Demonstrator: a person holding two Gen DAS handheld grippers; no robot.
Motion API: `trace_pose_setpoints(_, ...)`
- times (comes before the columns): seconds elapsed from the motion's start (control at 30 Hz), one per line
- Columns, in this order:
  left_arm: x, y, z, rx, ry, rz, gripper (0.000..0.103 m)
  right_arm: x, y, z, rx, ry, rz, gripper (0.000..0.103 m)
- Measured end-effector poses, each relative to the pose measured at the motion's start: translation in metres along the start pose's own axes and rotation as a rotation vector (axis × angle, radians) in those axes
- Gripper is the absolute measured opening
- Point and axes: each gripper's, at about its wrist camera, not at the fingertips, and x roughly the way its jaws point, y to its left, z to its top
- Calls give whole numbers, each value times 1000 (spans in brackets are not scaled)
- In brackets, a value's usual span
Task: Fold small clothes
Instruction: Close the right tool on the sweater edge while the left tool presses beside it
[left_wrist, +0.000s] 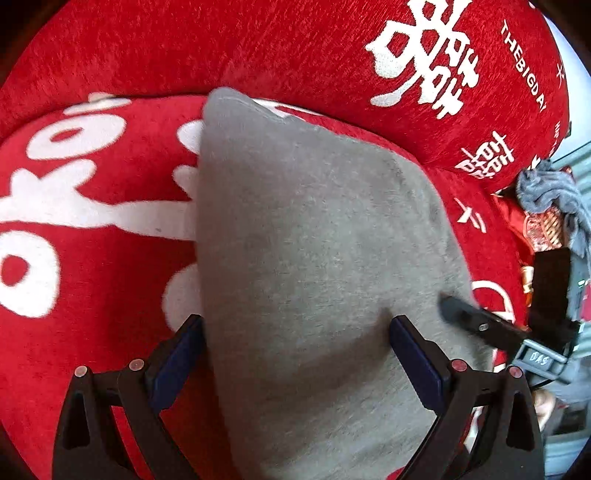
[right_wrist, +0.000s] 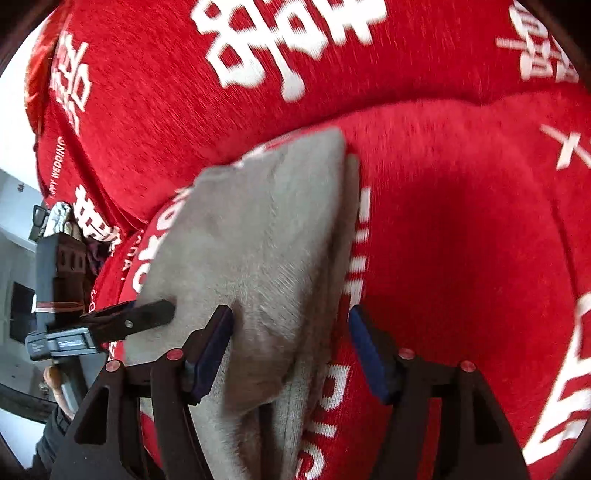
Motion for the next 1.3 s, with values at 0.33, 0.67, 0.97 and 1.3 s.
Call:
trace_pose_setpoints(0.33, 0, -14, 4, 48, -51, 8, 62, 17, 20, 9, 6, 9, 52, 42)
trace_pose_setpoints(0.67, -30, -29, -9, 135, -120, 77, 47, -6, 75, 2, -119, -68, -49, 33)
trace_pose_setpoints(0.97, -66, -20, -47, 156, -162, 125, 47, -12, 118, -23, -168, -72, -55, 32)
trace_pose_setpoints(1.3, -102, 2, -94, 153, -204, 159, 47, -14, 162, -62, -242, -69, -77, 32)
